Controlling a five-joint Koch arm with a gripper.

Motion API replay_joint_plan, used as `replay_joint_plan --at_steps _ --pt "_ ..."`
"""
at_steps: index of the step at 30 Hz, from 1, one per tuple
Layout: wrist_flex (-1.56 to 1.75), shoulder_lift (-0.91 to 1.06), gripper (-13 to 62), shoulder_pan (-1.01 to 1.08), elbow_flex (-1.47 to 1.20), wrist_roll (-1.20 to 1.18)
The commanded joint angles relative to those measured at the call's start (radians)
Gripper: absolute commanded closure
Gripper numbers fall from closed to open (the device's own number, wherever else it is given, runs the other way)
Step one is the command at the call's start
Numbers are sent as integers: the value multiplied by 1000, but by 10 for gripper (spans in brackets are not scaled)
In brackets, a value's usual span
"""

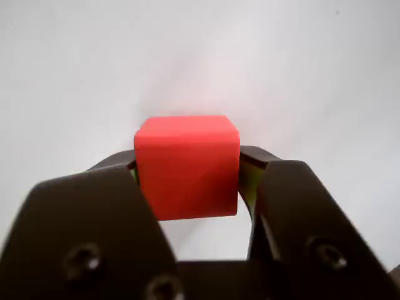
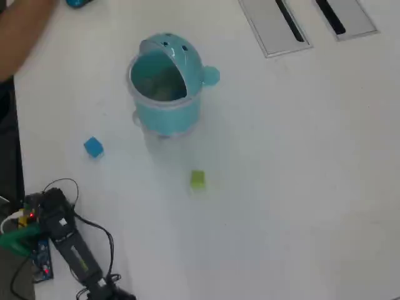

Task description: Grasp RGB lego blocks and put them in the bin one by one.

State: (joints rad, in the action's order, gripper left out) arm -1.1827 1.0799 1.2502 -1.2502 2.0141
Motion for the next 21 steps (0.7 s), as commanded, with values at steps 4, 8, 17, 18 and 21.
replay_joint_plan --at_steps 4,8,17,18,21 --pt "95 44 376 -49 127 -2" --pt "117 44 376 -87 198 -2" --pt "319 58 376 -161 296 -2" --pt "342 61 376 -166 298 -2" --pt "356 81 376 -169 291 -2"
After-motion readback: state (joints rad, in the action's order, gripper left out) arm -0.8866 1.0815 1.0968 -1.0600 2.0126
